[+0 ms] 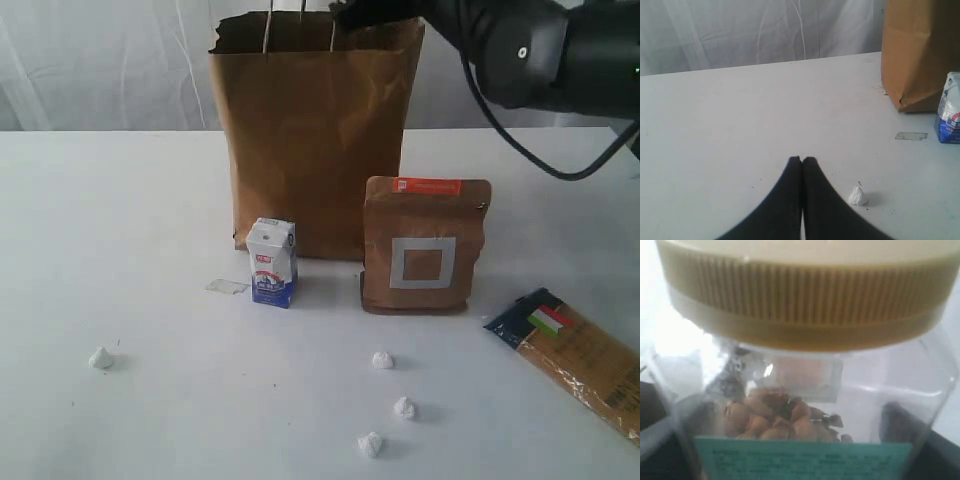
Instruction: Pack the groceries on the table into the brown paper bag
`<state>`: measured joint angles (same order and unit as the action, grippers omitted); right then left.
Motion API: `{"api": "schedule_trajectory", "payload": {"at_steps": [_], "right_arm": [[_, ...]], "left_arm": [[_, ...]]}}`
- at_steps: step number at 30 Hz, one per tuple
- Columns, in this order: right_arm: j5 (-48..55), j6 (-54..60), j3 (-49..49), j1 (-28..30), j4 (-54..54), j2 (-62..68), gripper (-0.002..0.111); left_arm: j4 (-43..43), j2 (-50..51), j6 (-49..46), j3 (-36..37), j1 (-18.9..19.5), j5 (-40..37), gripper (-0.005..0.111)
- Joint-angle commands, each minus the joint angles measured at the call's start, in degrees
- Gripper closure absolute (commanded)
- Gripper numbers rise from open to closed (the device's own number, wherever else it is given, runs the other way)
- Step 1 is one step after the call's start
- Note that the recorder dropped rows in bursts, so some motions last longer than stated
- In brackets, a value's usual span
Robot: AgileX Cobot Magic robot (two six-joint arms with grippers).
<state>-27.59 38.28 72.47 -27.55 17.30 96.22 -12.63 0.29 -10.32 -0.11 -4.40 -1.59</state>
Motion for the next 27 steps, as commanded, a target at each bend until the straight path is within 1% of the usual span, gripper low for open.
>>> {"api": "schedule_trajectory", "payload": {"at_steps": [1, 4, 8, 14, 19, 24, 27], "right_arm": [[-1.6, -10.2, 0.2, 0.2, -6.0, -2.6, 0.108], [1.3, -14.2, 0.2, 0.2, -6.7, -3.8, 0.108], [8.0, -14.3, 0.2, 0.2, -6.7, -4.2, 0.108], [8.3, -16.1, 0.2, 0.2, -6.7, -3.5, 0.108], [3.4, -16.6, 0.2, 0.2, -6.7, -3.5, 0.108], [-5.4, -18.2, 0.2, 0.2, -6.2, -3.4, 0.108], [-7.6, -18.1, 0.2, 0.2, -6.2, -2.4, 0.108]], "left_arm": [[-0.3, -0.3, -0.2, 0.1, -0.4, 0.2, 0.107], [-0.3, -0.3, -0.2, 0.1, -0.4, 0.2, 0.107], [-0.3, -0.3, -0.2, 0.1, -0.4, 0.2, 0.107], [-0.3, -0.3, -0.2, 0.1, -0.4, 0.2, 0.107], [-0.3, -0.3, -0.2, 0.1, -0.4, 0.2, 0.107], [-0.3, -0.3, -0.2, 0.1, -0.4, 0.2, 0.107], [-0.3, -0.3, -0.2, 0.1, -0.4, 0.2, 0.107]]}}
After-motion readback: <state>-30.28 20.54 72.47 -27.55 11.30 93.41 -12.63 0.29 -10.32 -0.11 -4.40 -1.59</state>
